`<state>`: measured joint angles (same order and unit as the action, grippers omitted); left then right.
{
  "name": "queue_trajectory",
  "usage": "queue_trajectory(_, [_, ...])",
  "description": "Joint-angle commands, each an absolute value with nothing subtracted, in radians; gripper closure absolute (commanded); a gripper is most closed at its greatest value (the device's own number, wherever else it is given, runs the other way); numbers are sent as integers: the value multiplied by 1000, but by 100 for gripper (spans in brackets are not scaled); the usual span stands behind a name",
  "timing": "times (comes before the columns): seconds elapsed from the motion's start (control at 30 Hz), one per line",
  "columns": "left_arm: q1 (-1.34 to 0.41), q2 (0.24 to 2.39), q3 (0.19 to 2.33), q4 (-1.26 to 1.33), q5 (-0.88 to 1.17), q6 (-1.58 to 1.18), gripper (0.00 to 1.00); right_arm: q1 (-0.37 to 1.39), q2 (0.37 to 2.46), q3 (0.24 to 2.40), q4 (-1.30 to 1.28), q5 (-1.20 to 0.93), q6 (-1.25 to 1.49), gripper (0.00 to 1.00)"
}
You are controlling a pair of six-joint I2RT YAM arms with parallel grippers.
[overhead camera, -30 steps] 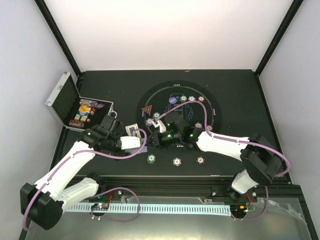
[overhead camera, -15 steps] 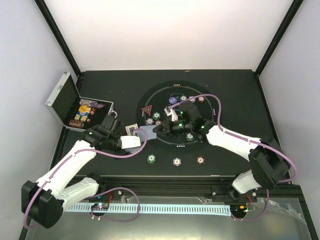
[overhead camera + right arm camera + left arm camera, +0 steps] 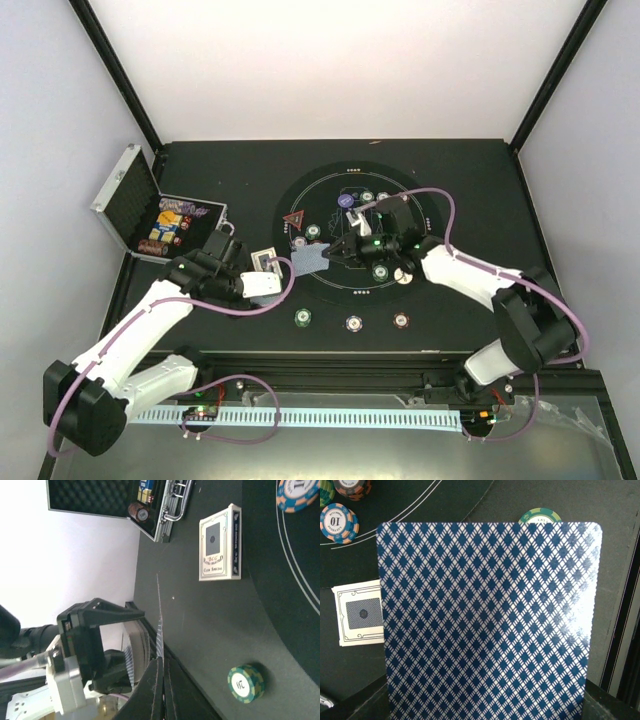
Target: Distribute texas hold em gaming equipment
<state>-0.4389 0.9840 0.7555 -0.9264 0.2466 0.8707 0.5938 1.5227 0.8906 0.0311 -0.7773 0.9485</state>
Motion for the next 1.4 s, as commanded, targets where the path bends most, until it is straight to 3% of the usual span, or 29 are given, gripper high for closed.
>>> queue_trajectory(0.0, [-439,1010,773,-915,248,859,98,605,1436,815,146,-828,1025,99])
queue_trajectory(0.37, [-439,1013,814,-928,302,830,99,685,1360,727,257,-801,1124,99])
queue_trajectory(1.37, [-439,996,835,-959,331,833,98,856,1574,834,394,-759,1183,99])
